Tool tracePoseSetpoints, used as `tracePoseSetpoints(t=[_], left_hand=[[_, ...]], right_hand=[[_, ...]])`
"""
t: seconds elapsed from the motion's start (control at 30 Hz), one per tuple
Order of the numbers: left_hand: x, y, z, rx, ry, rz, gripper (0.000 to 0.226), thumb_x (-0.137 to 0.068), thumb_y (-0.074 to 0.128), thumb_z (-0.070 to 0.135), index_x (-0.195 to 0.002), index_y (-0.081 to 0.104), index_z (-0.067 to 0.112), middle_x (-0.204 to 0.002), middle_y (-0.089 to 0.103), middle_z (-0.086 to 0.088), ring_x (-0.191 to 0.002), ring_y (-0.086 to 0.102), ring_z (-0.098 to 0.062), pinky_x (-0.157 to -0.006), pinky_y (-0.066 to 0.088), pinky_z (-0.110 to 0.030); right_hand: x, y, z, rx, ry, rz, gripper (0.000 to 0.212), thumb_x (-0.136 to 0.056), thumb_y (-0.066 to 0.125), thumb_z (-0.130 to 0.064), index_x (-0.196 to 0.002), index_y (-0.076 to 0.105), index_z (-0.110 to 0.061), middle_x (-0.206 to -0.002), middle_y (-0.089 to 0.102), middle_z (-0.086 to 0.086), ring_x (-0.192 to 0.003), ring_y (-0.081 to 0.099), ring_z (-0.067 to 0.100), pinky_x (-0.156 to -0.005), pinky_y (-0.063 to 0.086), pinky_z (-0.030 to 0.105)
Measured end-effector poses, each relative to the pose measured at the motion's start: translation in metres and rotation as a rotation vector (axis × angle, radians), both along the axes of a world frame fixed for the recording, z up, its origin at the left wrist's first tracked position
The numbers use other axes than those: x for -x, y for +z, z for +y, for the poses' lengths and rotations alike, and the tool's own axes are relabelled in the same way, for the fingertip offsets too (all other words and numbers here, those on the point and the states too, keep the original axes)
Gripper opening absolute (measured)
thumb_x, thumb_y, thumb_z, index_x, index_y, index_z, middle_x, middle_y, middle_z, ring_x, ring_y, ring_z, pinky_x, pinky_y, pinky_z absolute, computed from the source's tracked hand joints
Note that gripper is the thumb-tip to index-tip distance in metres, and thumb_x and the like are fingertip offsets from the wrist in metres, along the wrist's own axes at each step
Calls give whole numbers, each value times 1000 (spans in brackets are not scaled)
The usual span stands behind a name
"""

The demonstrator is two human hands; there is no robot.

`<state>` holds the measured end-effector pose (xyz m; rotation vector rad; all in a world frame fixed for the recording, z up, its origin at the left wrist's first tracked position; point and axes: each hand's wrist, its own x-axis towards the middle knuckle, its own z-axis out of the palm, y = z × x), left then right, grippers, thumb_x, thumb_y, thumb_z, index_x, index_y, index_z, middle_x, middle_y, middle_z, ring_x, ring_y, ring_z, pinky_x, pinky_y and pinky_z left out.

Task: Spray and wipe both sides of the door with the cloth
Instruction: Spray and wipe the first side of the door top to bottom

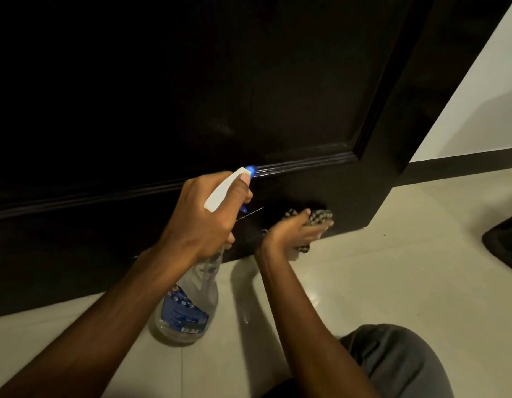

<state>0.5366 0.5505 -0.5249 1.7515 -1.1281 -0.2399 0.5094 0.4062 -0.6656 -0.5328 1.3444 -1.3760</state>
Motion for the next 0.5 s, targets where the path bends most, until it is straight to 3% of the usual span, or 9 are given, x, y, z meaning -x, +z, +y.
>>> tracePoseSetpoints(t=[0.07, 0.13, 0.2, 0.23, 0.3, 0.37, 0.4, 0.43, 0.5], left_hand=[[-3, 0, 3, 19, 5, 3, 47, -98, 40, 51, -89, 68, 15, -67, 66, 8, -39, 61, -15, -40, 44, -17], [-7, -3, 5, 24, 11, -7, 46, -99, 39, 51, -89, 68, 15, -73, 67, 7, -38, 61, -15, -40, 45, -17], [-9, -7, 7, 10, 17, -20, 48, -99, 39, 51, -89, 68, 14, -64, 66, 10, -37, 61, -14, -40, 47, -18], [-10, -9, 7, -4, 22, -21, 49, -98, 39, 53, -88, 68, 15, -58, 65, 11, -37, 60, -14, -40, 47, -19], [-10, -12, 9, -28, 39, -14, 49, -92, 39, 54, -87, 68, 15, -53, 62, 9, -37, 60, -15, -40, 47, -18], [-10, -15, 11, -44, 51, -3, 48, -92, 40, 52, -86, 69, 14, -53, 61, 12, -37, 60, -16, -40, 46, -18], [-10, -15, 12, -56, 51, -4, 46, -93, 41, 50, -86, 68, 13, -52, 61, 15, -37, 60, -16, -41, 46, -18], [-10, -16, 13, -68, 49, -10, 45, -96, 41, 47, -85, 68, 13, -53, 62, 19, -37, 59, -16, -41, 46, -18], [-11, -17, 16, -82, 44, -19, 42, -99, 43, 42, -84, 68, 13, -55, 62, 22, -37, 59, -16, -41, 48, -21]], right_hand=[[-11, 21, 11, 313, 4, 139, 61, -107, 44, -28, -161, 14, -24, -170, 7, 2, -156, 2, 22, -126, 10, 40], [-15, 23, 23, 685, 15, 330, 63, -104, 45, -26, -159, 15, -18, -167, 8, 1, -155, 0, 15, -125, 3, 30], [-12, -2, 17, 855, 53, 477, 66, -99, 45, -23, -159, 19, -12, -166, 14, 6, -155, 1, 13, -126, 2, 29], [-9, -16, 13, 814, 56, 498, 66, -98, 44, -25, -159, 20, -14, -167, 16, 9, -156, 4, 16, -127, 5, 34], [-1, -35, 1, 488, 11, 378, 64, -100, 41, -35, -159, 24, -19, -166, 23, 11, -155, 16, 24, -125, 16, 43], [10, -34, -13, 92, -76, 127, 59, -105, 42, -37, -160, 25, -25, -165, 28, 5, -150, 29, 28, -116, 26, 36], [14, -29, -19, -12, -92, -17, 58, -107, 42, -34, -161, 22, -29, -165, 26, 3, -147, 31, 27, -109, 30, 33], [16, -20, -24, -50, -88, -122, 58, -108, 42, -31, -161, 19, -31, -166, 23, 2, -147, 31, 27, -105, 32, 32], [13, 6, -20, 56, -63, -99, 61, -109, 43, -25, -162, 14, -27, -168, 14, 3, -152, 19, 27, -111, 27, 30]])
